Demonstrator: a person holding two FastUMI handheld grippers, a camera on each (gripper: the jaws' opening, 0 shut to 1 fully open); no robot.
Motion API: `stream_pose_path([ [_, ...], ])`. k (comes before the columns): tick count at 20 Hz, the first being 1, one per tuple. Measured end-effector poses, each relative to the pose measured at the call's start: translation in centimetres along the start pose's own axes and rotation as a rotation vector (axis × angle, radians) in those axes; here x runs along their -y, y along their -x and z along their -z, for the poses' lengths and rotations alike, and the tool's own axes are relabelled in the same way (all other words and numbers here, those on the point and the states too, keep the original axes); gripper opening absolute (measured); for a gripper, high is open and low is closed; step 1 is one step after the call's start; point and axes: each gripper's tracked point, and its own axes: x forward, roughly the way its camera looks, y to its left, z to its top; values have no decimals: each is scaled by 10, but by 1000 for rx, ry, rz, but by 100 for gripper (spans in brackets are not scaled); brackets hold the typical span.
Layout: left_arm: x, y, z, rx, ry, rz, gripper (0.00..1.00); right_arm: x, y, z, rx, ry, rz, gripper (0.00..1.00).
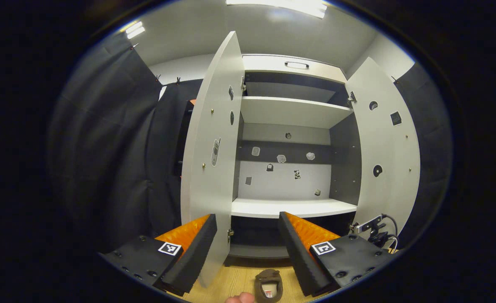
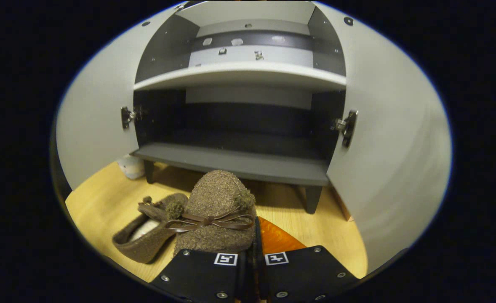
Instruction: Grab one shoe with the right hand and put it into the shoe cabinet, grab the other shoe with the left hand and put it into the shoe cabinet; then close the right door with the right hand and the left door with the left hand.
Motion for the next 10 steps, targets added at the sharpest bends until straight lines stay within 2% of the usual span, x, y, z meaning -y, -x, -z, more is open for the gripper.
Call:
stream_pose_path([
  [3, 6, -3, 2, 1, 8, 22, 96, -10, 36, -64, 134, -9, -22, 9],
  [6, 14, -3, 5, -3, 17, 45, 94, -2, 70, -132, 214, -43, 13, 9],
  [8, 16, -3, 5, 1, 13, 53, 99, 0, 74, -181, 264, -71, 20, 9],
  [10, 16, 1, 4, 10, 1, 52, 96, 9, 64, -225, 298, -73, 47, 9],
])
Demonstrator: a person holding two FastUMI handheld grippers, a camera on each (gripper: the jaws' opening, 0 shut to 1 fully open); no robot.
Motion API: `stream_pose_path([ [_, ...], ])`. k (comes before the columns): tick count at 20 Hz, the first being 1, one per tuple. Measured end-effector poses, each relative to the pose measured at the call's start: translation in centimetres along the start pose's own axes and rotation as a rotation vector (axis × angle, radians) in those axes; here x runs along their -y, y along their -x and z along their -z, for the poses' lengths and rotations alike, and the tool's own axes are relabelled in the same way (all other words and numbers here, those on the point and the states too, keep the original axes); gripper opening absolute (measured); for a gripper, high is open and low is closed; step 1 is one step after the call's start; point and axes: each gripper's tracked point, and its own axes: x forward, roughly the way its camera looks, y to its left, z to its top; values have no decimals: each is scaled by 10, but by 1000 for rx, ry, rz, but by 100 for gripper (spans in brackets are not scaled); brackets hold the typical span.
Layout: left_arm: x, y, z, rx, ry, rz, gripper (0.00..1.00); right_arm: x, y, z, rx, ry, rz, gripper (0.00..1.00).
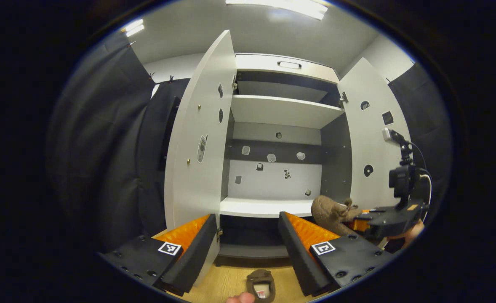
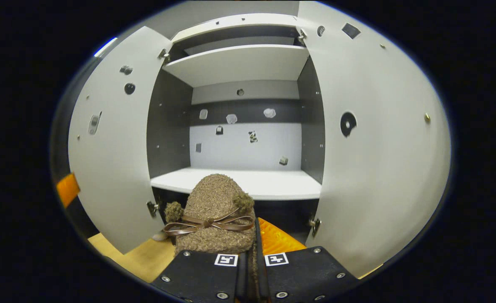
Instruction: Grab one shoe with the right hand and put it into the shoe cabinet, grab the other shoe with the left hand and put it into the shoe cabinet; then close the right door with the right hand and the left door with the left hand.
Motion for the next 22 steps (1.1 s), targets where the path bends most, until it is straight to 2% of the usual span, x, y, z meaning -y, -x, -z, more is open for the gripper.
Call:
stream_pose_path([
  [1, 2, 2, 1, 0, -4, 4, 99, 2, -15, -16, 6, 13, 12, 9],
  [2, 3, 4, 1, 1, -4, 8, 96, 4, -31, -31, -3, 24, 23, 9],
  [6, 5, 11, 5, -10, 14, 17, 96, 17, -108, -64, -54, 51, 66, 9],
  [11, -4, 17, 20, -54, 87, 0, 96, 31, -202, -41, -219, 25, 109, 9],
  [14, -17, 17, 26, -61, 111, -26, 96, 39, -231, -14, -323, -67, 130, 10],
  [17, -31, 16, 29, -62, 82, -51, 96, 44, -237, 0, -367, -103, 147, 24],
  [18, -35, 15, 30, -65, 75, -59, 100, 44, -236, -1, -364, -100, 144, 25],
  [19, -37, 14, 31, -68, 73, -64, 96, 45, -234, -3, -358, -95, 139, 29],
  [20, -39, 14, 33, -71, 74, -69, 97, 45, -229, -7, -353, -90, 126, 33],
  [21, -40, 13, 35, -75, 76, -69, 96, 46, -225, -11, -348, -84, 118, 46],
  [22, -40, 13, 38, -79, 77, -68, 96, 47, -220, -14, -343, -78, 109, 52],
])
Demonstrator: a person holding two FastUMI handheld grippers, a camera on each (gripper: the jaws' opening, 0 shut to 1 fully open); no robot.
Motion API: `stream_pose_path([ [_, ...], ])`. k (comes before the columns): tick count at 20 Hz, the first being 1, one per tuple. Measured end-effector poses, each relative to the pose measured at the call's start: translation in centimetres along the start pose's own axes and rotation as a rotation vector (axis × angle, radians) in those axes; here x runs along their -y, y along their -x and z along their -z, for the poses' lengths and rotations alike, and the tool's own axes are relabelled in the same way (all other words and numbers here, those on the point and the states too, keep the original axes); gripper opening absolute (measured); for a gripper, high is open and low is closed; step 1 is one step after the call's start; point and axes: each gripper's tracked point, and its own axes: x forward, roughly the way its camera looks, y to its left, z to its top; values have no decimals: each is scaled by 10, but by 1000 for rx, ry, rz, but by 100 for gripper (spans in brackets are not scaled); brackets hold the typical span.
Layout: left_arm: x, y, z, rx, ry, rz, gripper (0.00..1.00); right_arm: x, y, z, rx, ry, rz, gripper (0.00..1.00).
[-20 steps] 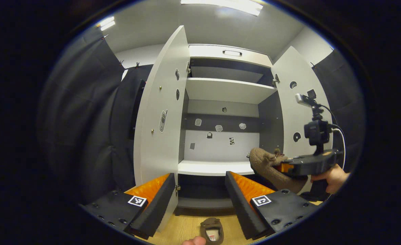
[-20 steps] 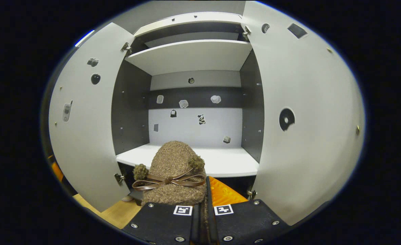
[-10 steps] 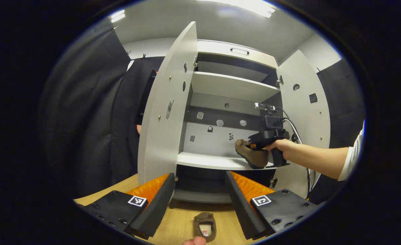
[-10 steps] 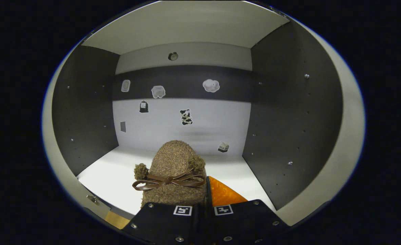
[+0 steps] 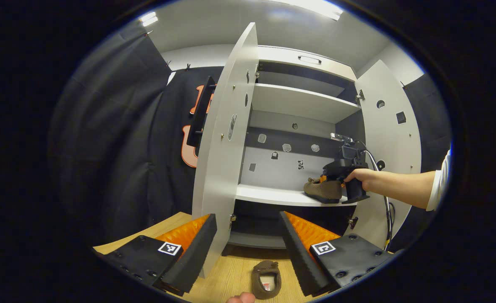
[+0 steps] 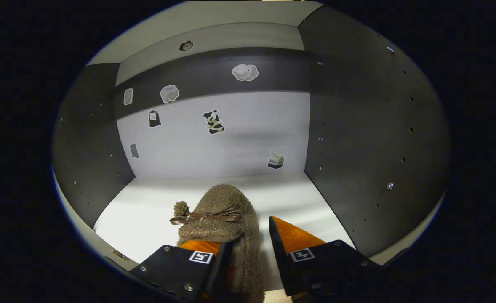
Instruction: Grab one shoe with the right hand and put it into the shoe cabinet, grab the other shoe with the left hand and put it into the shoe cabinet; then close the right door with the right hand and the left door with the left hand.
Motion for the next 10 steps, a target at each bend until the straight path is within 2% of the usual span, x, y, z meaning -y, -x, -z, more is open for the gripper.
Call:
stream_pose_path([
  [1, -1, -1, 2, -6, -3, -3, 96, 0, 6, -2, 7, 8, -12, 61],
  [2, -2, -1, 4, -10, -8, -5, 94, 0, 13, -4, 16, 20, -22, 65],
  [5, 0, -1, 3, -8, -15, 2, 96, 0, 35, -6, 40, 67, -41, 81],
  [7, 3, -1, 1, -3, -19, 9, 96, -5, 56, -10, 79, 80, -68, 88],
  [10, 9, 0, 5, -11, -21, 23, 96, -20, 97, -30, 177, 65, -128, 91],
])
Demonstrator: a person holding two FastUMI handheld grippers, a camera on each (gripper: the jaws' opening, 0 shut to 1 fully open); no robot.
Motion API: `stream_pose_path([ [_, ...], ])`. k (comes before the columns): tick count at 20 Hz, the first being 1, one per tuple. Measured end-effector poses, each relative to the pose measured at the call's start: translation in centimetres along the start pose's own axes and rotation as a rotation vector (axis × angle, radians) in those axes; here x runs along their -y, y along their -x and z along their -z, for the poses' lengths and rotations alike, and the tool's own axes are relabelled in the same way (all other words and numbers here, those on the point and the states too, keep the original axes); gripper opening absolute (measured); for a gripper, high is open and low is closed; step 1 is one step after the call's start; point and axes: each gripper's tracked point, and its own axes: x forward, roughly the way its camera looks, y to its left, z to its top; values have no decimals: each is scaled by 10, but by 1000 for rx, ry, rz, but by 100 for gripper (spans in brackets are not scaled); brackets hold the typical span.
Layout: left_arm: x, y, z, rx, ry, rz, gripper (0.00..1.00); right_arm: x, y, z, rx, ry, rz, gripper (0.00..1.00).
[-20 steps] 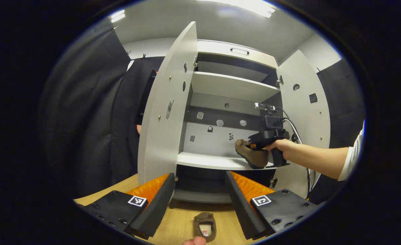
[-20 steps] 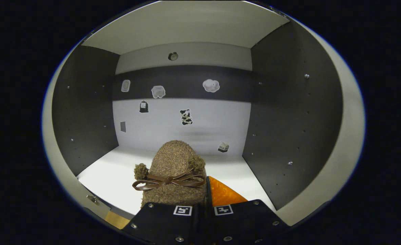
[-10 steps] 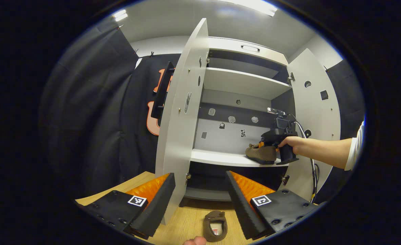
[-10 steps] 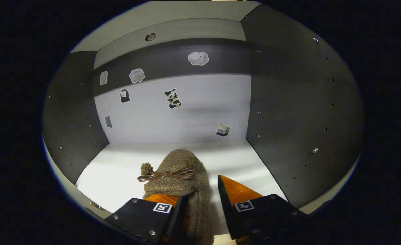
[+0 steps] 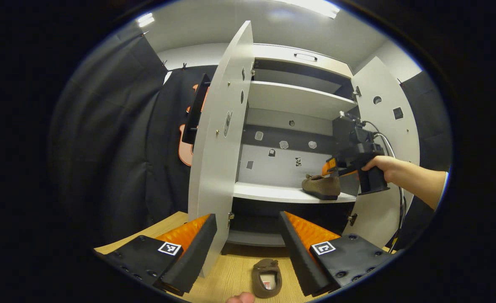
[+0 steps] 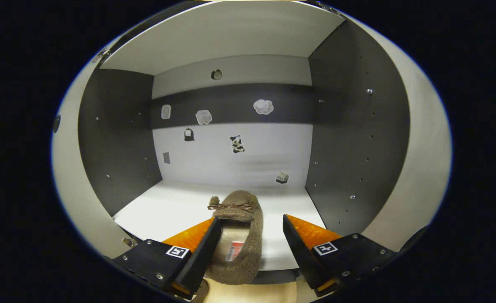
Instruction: Grab one shoe with the right hand and put it into the shoe cabinet, grab the other shoe with the left hand and put it into the shoe cabinet; then close the right door with the right hand and the left door with the left hand.
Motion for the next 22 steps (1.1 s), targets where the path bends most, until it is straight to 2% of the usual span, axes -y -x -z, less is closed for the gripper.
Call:
stream_pose_path([
  [5, 9, -2, 2, -12, -13, 21, 96, -21, 64, -26, 123, 46, -62, 92],
  [9, 20, -3, 13, -40, -14, 39, 96, -23, 116, -24, 194, 67, -69, 92],
  [15, 32, 3, 47, -102, -31, 52, 96, -20, 180, 20, 261, 63, -55, 92],
  [17, 37, 3, 71, -157, -37, 67, 99, -20, 198, 37, 270, 35, -54, 92],
  [19, 38, 6, 94, -219, -28, 81, 96, -19, 209, 56, 258, -7, -59, 92],
  [22, 35, 9, 117, -259, -42, 58, 97, 5, 225, 78, 293, -17, -2, 92],
])
